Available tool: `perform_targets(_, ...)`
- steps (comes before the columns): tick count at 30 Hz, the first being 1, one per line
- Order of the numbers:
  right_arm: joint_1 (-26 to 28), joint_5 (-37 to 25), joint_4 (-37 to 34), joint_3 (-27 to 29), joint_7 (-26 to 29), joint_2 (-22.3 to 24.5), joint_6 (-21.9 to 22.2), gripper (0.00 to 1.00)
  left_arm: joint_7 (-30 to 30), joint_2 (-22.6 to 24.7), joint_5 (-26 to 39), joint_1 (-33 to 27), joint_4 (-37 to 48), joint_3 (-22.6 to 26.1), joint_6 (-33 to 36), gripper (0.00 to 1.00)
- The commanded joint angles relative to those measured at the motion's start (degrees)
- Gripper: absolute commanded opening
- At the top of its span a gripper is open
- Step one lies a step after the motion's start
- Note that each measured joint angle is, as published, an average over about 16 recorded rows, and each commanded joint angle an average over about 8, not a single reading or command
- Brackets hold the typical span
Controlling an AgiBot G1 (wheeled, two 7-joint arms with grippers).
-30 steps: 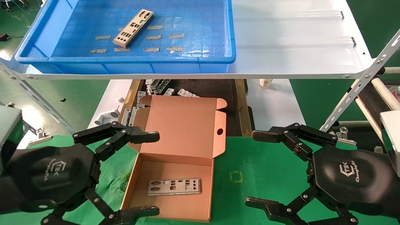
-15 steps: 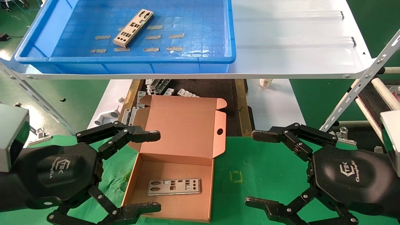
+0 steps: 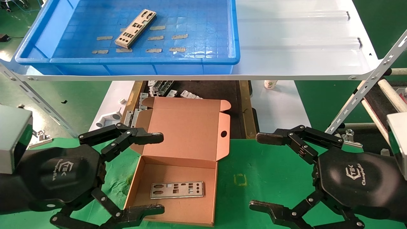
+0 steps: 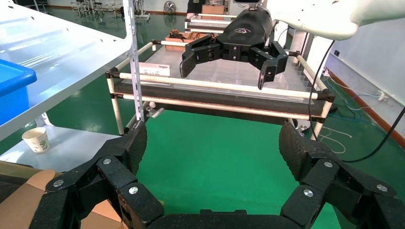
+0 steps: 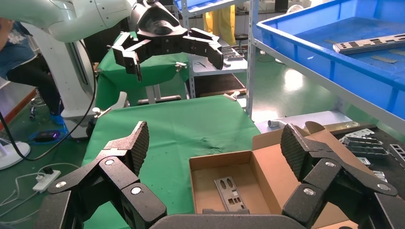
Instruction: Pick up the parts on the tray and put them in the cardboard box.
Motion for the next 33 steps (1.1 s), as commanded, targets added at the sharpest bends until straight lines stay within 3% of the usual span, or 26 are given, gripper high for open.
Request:
perform_targets(1,0.0,0.0,0.0,0.0,0.0,0.0,0.0,1.0,0.02,0.01,0.02,-0.02,0.04,0.03,-0.01,1.0)
perform_targets(33,0.0,0.0,0.0,0.0,0.0,0.0,0.0,1.0,0.11,0.1,0.12,-0.13,0.2,0.16,-0.03,1.0)
